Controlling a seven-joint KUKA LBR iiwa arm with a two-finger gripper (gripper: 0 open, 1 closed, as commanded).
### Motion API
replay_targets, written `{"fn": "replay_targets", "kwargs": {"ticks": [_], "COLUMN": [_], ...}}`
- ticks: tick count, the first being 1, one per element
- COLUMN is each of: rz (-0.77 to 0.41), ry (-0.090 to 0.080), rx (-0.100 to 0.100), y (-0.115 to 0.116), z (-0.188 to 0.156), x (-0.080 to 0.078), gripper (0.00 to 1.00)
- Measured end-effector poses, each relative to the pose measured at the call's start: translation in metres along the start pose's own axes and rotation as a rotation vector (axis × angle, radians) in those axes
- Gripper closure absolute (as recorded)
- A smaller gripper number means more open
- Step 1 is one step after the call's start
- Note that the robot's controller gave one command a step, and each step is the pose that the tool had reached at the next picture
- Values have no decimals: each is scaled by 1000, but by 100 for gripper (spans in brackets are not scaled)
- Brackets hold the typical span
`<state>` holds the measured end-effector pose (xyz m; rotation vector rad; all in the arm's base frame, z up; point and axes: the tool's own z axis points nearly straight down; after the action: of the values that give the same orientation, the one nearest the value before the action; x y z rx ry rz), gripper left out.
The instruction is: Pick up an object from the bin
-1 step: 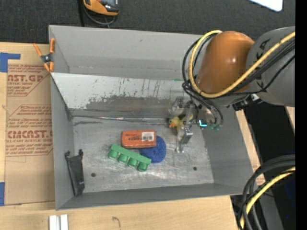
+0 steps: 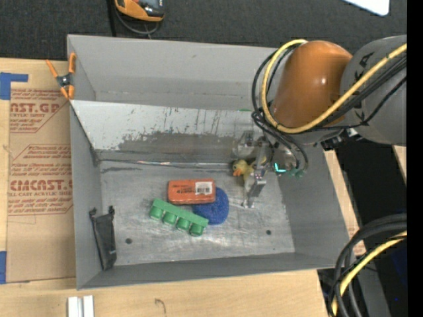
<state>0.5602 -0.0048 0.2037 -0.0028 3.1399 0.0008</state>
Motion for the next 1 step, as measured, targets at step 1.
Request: {"fn": "replay_targets", "kwargs": {"ticks": [1], "rz": [11], "ry": [-4], "rx": [0], "y": [2], "z": [3], "x": [0], "gripper": [0]}}
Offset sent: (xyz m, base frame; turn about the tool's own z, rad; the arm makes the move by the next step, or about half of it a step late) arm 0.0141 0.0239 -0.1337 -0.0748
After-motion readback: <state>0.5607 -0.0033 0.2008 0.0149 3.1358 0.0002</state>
